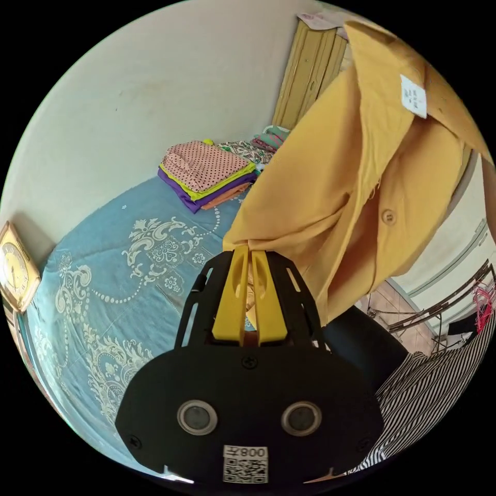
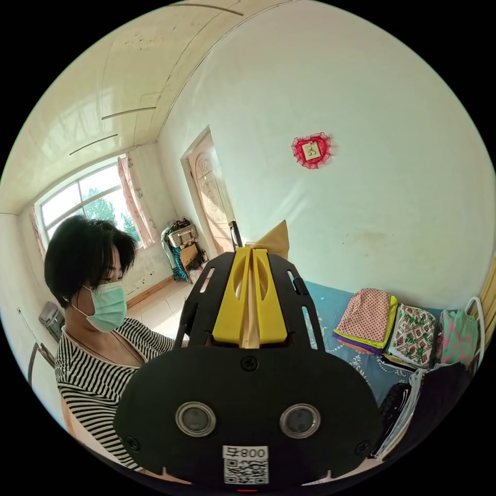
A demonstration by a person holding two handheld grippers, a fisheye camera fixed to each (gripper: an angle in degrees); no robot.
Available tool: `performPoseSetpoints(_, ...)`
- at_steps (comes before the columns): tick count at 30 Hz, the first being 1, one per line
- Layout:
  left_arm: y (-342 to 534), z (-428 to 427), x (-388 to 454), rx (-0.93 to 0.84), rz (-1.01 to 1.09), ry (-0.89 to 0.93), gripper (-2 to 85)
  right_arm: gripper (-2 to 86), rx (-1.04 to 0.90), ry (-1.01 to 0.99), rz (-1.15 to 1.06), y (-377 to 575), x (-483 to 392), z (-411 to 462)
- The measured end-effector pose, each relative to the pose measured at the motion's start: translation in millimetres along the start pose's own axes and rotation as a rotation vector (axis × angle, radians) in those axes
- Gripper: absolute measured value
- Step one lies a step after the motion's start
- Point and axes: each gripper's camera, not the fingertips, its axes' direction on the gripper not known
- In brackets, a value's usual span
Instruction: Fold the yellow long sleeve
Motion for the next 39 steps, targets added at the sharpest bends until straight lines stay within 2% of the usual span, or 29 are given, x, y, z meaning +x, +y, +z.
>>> performPoseSetpoints(7,36.7,-120.3,24.6,0.254,-0.106,-0.085,0.4,0.2,0.076,0.007,0.016,22.4,29.7,-33.8)
performPoseSetpoints(18,119.7,-346.8,147.0,0.589,-0.076,-0.504,0.4,0.1,0.158,-0.06,-0.015,64.4,51.3,-72.8)
performPoseSetpoints(24,166.4,-428.9,214.0,0.659,-0.079,-0.672,0.4,0.1,0.169,-0.14,-0.037,87.0,62.3,-69.7)
performPoseSetpoints(30,195.0,-484.7,263.4,0.645,-0.098,-0.824,0.4,0.1,0.152,-0.213,-0.063,102.3,73.7,-53.5)
performPoseSetpoints(39,185.4,-537.8,283.2,0.65,-0.083,-0.992,0.3,0.1,0.131,-0.255,-0.062,92.6,118.8,-16.2)
